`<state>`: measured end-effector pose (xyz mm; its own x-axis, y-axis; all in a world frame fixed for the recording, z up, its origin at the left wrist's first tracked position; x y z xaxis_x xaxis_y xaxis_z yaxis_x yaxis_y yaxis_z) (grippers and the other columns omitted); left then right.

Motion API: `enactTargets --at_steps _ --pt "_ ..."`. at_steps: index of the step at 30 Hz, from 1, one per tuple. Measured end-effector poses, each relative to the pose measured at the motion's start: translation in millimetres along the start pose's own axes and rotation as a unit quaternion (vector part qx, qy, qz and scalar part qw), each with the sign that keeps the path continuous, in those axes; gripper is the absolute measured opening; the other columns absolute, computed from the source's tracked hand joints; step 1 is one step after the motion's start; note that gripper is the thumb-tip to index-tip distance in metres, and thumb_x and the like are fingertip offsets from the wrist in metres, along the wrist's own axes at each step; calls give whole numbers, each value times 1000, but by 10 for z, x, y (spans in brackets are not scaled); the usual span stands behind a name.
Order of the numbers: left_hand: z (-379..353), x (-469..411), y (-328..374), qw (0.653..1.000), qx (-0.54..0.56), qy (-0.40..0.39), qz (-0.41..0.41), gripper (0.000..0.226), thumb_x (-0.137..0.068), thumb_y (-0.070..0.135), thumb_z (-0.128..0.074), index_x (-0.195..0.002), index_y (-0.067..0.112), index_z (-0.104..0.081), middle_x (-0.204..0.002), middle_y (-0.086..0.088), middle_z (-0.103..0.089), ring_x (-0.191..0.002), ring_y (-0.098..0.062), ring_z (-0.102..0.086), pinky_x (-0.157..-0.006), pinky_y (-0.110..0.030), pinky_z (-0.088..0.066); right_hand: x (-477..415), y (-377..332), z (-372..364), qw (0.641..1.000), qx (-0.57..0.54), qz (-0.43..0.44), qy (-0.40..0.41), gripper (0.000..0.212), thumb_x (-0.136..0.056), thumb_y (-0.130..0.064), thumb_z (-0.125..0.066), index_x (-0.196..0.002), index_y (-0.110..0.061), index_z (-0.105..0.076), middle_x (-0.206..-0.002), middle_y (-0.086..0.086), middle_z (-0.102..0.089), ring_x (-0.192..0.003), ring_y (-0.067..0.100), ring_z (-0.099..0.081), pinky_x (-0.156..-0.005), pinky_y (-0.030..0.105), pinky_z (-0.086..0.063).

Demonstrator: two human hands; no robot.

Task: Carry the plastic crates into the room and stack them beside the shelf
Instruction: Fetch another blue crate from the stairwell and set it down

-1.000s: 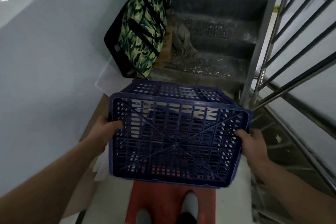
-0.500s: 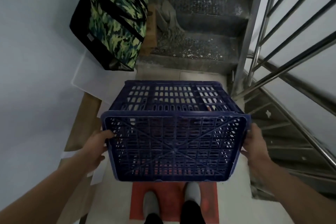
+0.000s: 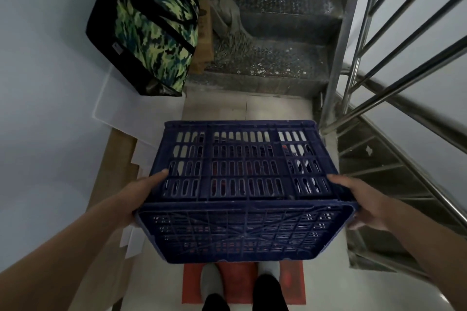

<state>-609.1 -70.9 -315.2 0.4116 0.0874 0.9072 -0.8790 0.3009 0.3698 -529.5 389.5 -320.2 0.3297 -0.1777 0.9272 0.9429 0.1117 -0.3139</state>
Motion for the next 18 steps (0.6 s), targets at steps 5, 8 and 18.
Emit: enactTargets --at_steps 5,8,18 --pt "33 -64 -56 999 0 38 -5 82 -69 64 -80 -126 8 -62 -105 -19 -75 -82 -41 -75 -73 -56 -61 36 -32 -93 999 31 23 6 44 -91 -55 -64 -118 -20 -70 -95 6 -82 -108 39 -71 -111 59 -43" --pt "27 3 28 998 4 56 -31 70 -80 53 -77 -128 5 -61 -103 -17 -75 -83 -38 -75 -70 -46 -62 112 -83 -109 998 19 51 13 37 -95 -50 -62 -118 -20 -69 -95 5 -82 -103 38 -73 -97 50 -53" --pt "11 -165 73 996 -2 76 -52 84 -71 65 -78 -127 6 -60 -108 -15 -72 -92 -36 -72 -90 -50 -58 -114 -61 -198 993 -32 103 40 70 -72 -59 -78 -130 -29 -55 -120 4 -72 -111 32 -65 -99 53 -45"
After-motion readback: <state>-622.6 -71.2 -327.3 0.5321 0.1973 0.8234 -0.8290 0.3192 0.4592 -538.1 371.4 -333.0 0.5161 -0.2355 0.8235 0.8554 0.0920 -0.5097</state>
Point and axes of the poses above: each hand's wrist, its own x-axis away from the middle knuckle, its own z-axis out of the back of the hand, y = z × x, the point moved 2 cm from there along -x, towards the middle knuckle
